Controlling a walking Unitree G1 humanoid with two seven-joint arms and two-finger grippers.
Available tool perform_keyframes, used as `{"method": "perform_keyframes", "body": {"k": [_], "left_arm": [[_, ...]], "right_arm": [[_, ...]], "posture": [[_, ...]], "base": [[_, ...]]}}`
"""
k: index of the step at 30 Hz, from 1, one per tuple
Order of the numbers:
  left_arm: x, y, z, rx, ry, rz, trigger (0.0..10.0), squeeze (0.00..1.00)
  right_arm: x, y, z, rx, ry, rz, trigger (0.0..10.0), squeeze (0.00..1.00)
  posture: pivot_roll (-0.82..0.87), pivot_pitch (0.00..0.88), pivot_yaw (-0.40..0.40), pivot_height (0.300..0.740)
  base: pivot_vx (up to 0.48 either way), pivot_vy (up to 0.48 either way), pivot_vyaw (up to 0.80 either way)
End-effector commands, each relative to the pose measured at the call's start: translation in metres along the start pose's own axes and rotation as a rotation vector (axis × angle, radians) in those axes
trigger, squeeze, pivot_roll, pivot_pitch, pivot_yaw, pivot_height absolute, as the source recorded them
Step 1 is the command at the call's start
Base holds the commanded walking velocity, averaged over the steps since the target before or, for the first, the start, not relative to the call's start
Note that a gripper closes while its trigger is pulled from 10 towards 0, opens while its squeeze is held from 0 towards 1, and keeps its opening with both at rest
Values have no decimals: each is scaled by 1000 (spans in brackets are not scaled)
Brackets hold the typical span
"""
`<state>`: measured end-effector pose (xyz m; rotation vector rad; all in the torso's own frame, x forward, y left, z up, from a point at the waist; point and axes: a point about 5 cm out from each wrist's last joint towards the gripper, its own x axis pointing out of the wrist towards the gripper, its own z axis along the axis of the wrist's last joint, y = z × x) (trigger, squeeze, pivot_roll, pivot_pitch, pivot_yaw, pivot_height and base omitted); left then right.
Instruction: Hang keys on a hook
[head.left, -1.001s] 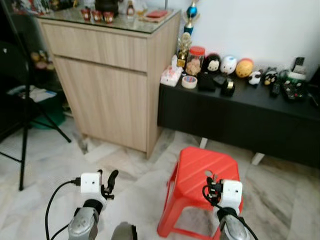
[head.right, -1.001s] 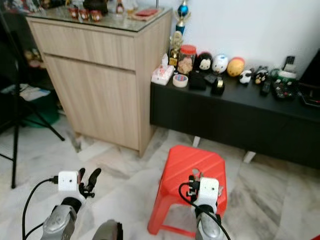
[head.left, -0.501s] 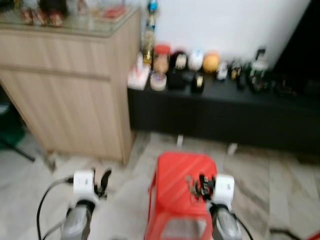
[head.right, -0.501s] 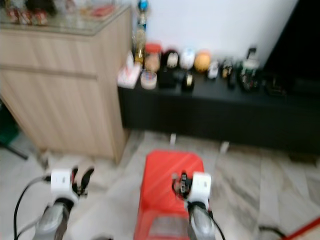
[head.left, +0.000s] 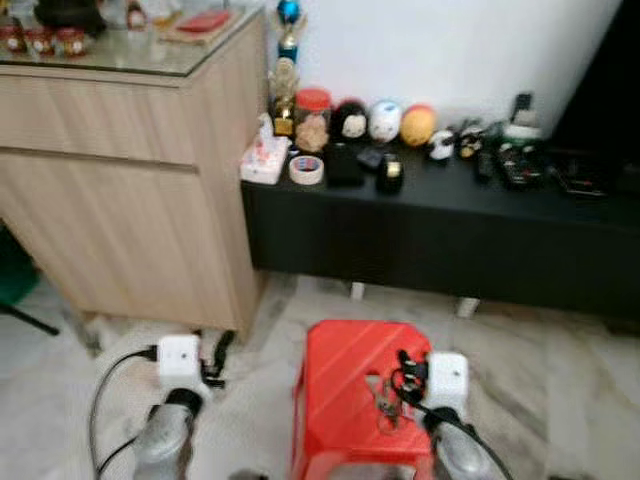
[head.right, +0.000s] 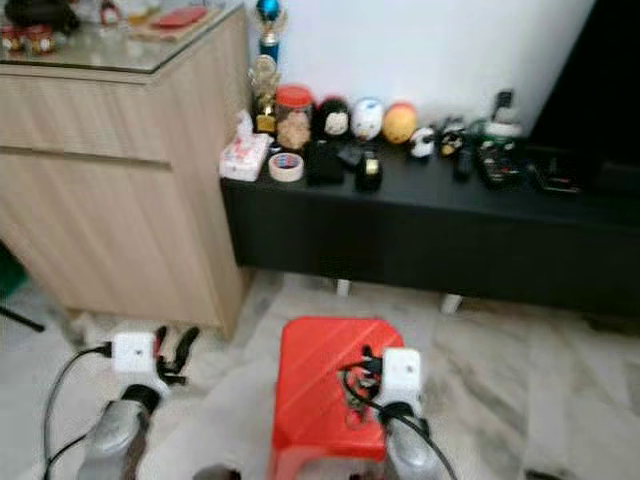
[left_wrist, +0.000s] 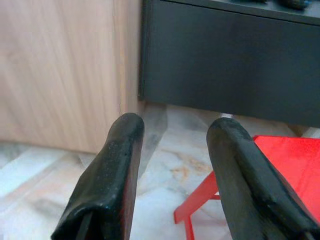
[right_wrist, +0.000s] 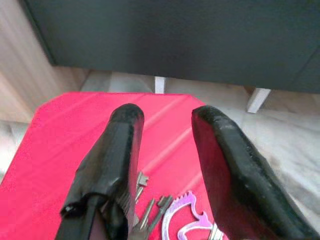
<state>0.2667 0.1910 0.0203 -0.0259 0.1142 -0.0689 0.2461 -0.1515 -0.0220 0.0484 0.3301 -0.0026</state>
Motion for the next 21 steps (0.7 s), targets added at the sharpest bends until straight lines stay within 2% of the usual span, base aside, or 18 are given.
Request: {"method": "perform_keyframes", "body": {"k": [1, 3, 19, 21], "left_arm": [[-6, 9, -6, 8, 32, 26, 10000, 0], [-6, 9, -6, 7, 31, 26, 10000, 0], [-6, 7, -8, 0, 40, 17, 10000, 0], [-6, 6, -8, -1, 39, 17, 10000, 0]], "right_arm": [[1, 8, 0, 17, 2, 23, 10000, 0], [1, 9, 0, 19, 6, 27, 10000, 0], [2, 2, -4, 39, 51, -24, 10000, 0], [2, 1, -3, 58, 45, -40, 10000, 0]], "posture": [[70, 0, -78, 650], [70, 0, -78, 650], [68, 0, -80, 650], [66, 0, -78, 635]], "base": [[0, 0, 800], [0, 0, 800], [0, 0, 0], [0, 0, 0]]}}
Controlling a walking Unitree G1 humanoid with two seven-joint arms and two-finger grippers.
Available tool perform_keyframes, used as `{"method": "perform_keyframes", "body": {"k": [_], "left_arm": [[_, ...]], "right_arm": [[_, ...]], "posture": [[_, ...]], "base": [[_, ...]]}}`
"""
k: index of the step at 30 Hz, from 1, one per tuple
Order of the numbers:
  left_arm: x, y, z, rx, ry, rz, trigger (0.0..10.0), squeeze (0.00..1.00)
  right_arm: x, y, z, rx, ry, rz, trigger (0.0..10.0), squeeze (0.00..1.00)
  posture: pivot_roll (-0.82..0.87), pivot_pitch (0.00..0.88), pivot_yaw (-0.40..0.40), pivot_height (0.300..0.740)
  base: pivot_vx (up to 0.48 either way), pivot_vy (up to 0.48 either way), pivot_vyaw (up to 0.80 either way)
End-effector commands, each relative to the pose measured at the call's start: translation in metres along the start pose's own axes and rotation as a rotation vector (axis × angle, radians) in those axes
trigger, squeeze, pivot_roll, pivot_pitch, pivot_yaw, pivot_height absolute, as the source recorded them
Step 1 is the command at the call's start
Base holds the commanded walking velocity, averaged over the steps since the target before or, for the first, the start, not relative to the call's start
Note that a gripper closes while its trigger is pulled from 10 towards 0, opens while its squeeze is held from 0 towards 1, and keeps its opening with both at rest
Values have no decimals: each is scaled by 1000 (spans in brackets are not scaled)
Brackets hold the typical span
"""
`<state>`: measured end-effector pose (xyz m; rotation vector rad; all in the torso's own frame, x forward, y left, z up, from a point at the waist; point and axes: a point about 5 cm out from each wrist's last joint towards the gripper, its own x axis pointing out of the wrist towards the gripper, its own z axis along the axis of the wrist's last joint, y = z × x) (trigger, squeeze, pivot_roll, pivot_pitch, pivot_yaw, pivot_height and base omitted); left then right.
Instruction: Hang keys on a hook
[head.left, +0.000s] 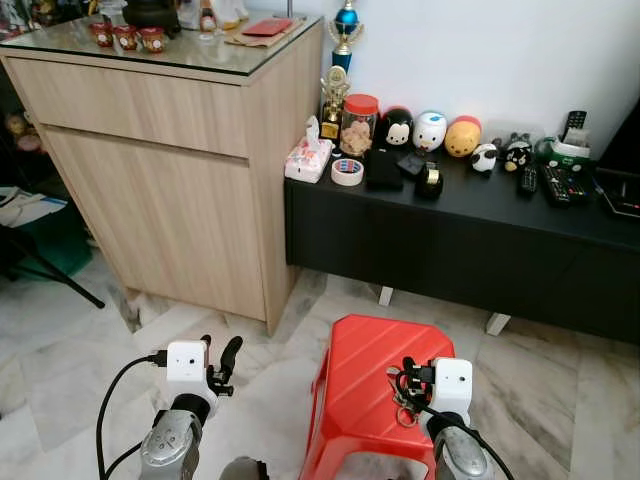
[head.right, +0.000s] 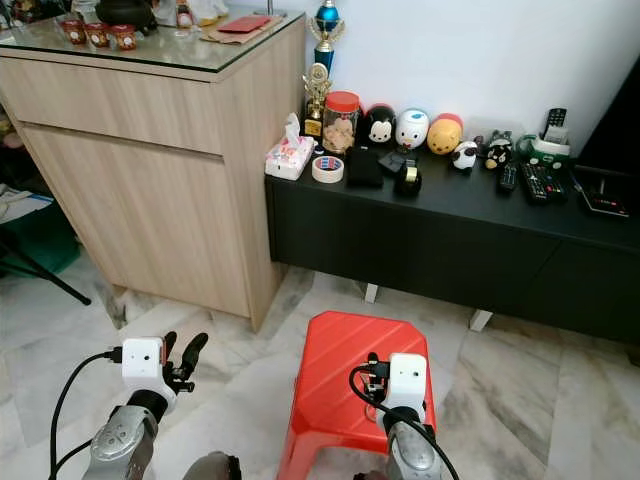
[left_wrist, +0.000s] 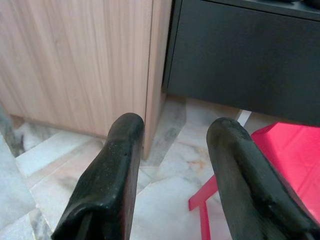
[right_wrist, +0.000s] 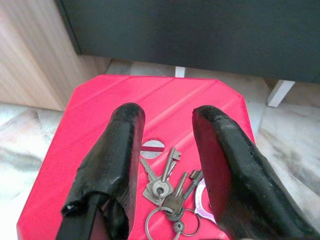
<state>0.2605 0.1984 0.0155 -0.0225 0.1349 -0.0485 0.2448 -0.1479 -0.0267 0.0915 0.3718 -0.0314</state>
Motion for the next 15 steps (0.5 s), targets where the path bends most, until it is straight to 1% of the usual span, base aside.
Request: {"method": "perform_keyframes", "body": {"k": [1, 4, 15], "left_arm": [[0, -1, -2, -3, 19, -4, 10000, 0], [0, -1, -2, -2, 20, -7, 10000, 0], [0, -1, -2, -3, 19, -7, 10000, 0]], "right_arm": [[2, -3, 2, 11, 3, -18, 10000, 0], [1, -3, 3, -11, -16, -13, 10000, 0], [1, -2, 2, -10, -4, -13, 10000, 0]], "posture": [[66, 0, -78, 635], [66, 0, -78, 630], [68, 0, -76, 630]], "base": [[0, 0, 0], [0, 0, 0], [0, 0, 0]]}}
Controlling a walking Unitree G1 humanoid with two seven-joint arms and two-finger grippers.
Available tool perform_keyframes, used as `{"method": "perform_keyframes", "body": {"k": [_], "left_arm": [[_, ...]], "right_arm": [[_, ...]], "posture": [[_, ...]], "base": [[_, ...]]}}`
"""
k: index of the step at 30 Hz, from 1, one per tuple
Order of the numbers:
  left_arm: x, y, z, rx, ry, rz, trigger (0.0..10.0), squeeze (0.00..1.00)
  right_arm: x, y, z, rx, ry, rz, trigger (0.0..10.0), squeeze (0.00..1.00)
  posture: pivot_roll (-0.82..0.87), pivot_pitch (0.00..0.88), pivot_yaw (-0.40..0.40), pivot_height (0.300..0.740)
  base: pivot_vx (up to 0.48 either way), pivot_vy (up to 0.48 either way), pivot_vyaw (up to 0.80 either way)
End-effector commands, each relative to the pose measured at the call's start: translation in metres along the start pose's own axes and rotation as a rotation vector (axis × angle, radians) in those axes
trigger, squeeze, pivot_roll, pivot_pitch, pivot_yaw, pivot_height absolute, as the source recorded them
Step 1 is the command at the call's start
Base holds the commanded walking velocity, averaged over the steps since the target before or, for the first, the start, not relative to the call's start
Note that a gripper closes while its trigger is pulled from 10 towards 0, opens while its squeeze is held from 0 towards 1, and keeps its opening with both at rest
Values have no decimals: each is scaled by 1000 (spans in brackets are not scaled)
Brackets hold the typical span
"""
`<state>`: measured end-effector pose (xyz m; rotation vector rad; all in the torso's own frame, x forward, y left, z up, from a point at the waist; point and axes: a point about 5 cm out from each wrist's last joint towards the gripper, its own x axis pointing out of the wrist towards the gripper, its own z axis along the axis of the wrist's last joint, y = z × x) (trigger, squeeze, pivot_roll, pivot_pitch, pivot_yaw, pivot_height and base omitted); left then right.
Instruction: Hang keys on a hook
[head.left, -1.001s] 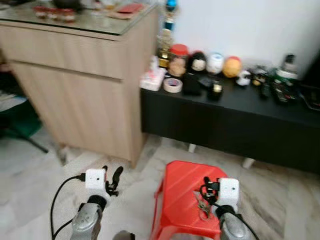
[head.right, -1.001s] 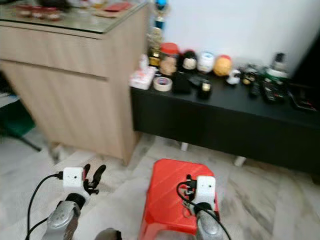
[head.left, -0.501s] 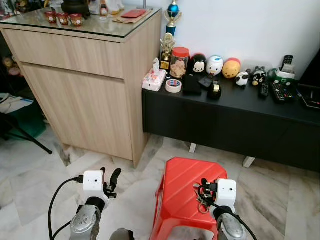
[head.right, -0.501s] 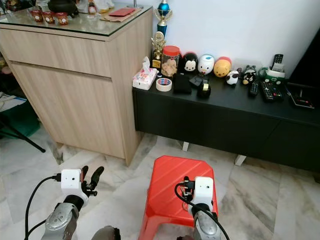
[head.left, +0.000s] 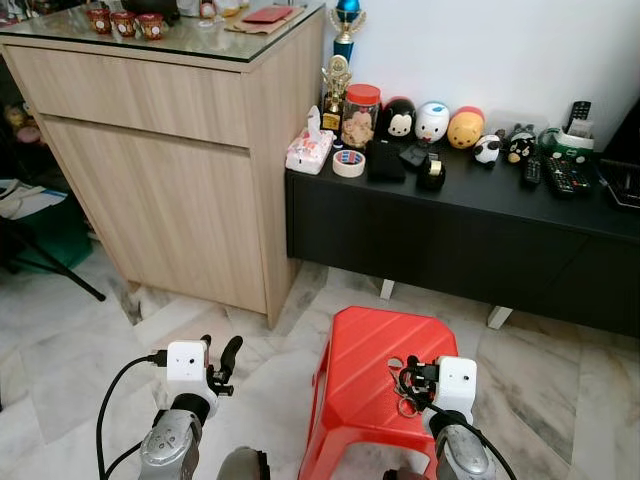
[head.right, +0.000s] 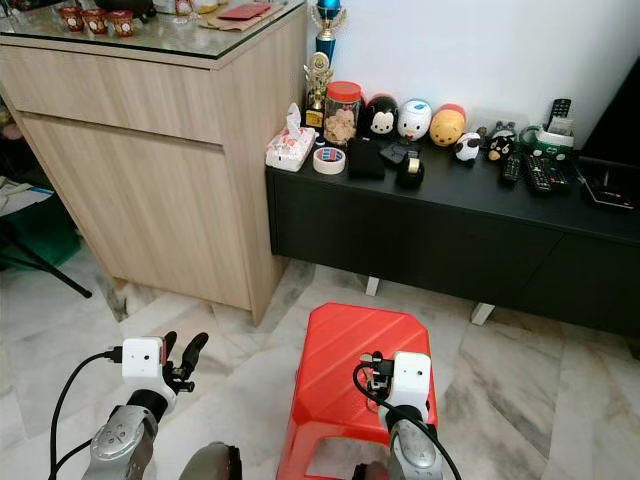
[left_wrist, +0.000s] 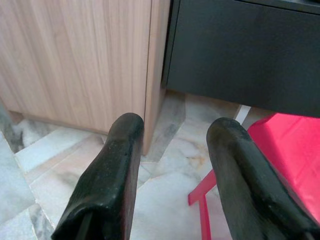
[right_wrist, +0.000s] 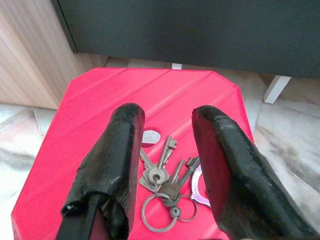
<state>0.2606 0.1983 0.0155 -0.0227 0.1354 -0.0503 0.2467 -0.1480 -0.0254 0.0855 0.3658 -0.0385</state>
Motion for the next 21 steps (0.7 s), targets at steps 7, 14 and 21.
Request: {"method": "perform_keyframes", "body": {"k": [7, 14, 21], "left_arm": [[1, -2, -2, -9, 24, -5, 10000, 0], [1, -1, -2, -15, 27, -2, 10000, 0], [2, -1, -1, -1, 24, -7, 10000, 0]], "right_arm": [[-1, 1, 1, -21, -21, 23, 10000, 0], [-1, 0, 1, -2, -21, 13, 10000, 0], [-1, 0, 2, 3, -24, 6, 10000, 0]], "posture": [[67, 4, -75, 630], [67, 4, -74, 630], [68, 5, -74, 630]], "base": [[0, 0, 463], [0, 193, 88], [0, 69, 0]]}}
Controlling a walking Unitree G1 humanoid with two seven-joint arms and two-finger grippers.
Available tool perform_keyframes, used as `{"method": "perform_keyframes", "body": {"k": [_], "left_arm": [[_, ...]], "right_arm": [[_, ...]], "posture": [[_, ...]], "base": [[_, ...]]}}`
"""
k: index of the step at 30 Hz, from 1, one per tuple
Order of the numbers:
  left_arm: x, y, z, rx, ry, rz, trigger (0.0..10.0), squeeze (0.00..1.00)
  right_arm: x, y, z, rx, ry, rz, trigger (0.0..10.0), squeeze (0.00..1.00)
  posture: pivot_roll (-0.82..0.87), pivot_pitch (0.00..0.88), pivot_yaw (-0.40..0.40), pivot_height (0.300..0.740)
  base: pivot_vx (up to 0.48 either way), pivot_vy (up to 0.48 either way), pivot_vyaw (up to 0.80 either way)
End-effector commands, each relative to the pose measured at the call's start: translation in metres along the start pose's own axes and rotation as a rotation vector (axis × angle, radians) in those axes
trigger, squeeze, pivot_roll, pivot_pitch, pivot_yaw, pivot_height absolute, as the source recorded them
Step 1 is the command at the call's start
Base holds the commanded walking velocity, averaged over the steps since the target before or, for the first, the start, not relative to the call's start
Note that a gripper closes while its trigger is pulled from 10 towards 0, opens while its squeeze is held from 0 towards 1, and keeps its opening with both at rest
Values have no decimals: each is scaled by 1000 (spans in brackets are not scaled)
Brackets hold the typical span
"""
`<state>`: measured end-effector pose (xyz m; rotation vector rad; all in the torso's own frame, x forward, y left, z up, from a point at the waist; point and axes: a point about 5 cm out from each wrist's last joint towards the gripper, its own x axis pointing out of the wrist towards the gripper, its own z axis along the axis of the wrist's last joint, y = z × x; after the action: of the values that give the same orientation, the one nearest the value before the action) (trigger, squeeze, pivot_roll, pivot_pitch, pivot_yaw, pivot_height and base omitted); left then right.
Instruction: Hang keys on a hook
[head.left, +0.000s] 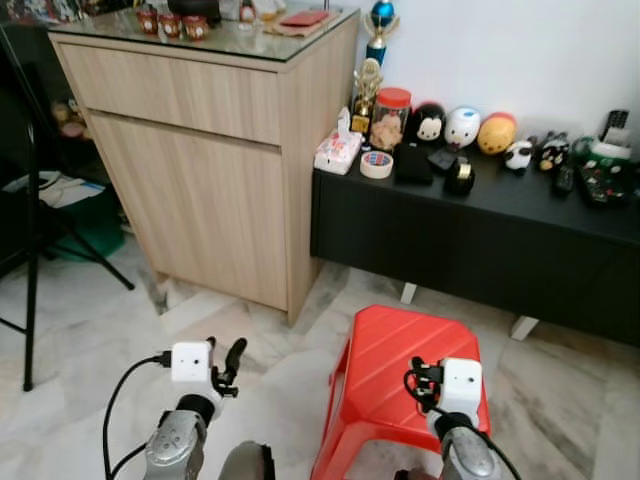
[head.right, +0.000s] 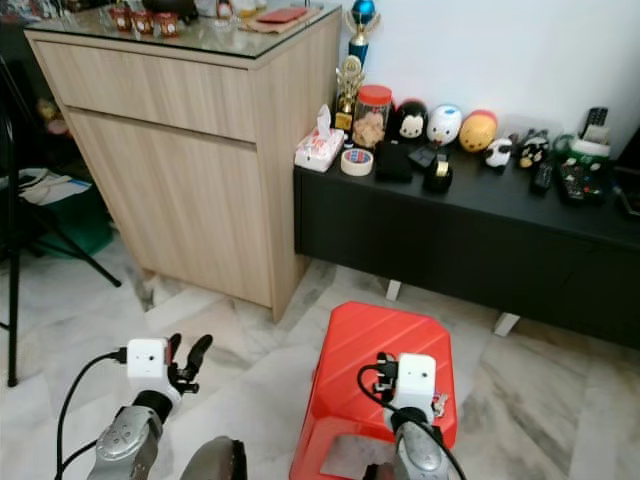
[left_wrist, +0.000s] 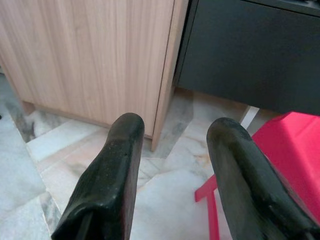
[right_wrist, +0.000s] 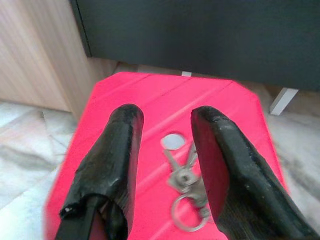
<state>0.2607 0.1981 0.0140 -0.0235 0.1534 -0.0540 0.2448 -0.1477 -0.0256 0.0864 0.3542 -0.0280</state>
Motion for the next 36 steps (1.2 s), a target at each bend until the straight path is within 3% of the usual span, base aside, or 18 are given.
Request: {"method": "perform_keyframes", "body": {"k": [1, 7, 15, 36], "left_arm": [[1, -1, 0, 0, 7, -5, 10000, 0], [2, -2, 0, 2, 10, -16, 10000, 0], [2, -3, 1, 4, 6, -24, 10000, 0], [2, -3, 1, 4, 4, -30, 10000, 0]], "right_arm": [[1, -1, 3, 0, -10, -13, 10000, 0], [2, -8, -4, -29, 60, -73, 10000, 0], [4, -10, -1, -25, 66, -79, 10000, 0], [3, -10, -9, -60, 135, -86, 10000, 0]], "posture": [[69, 4, -74, 630], [69, 5, -73, 630], [70, 6, -71, 630], [72, 9, -69, 630]], "base": [[0, 0, 0], [0, 0, 0], [0, 0, 0], [268, 0, 0]]}}
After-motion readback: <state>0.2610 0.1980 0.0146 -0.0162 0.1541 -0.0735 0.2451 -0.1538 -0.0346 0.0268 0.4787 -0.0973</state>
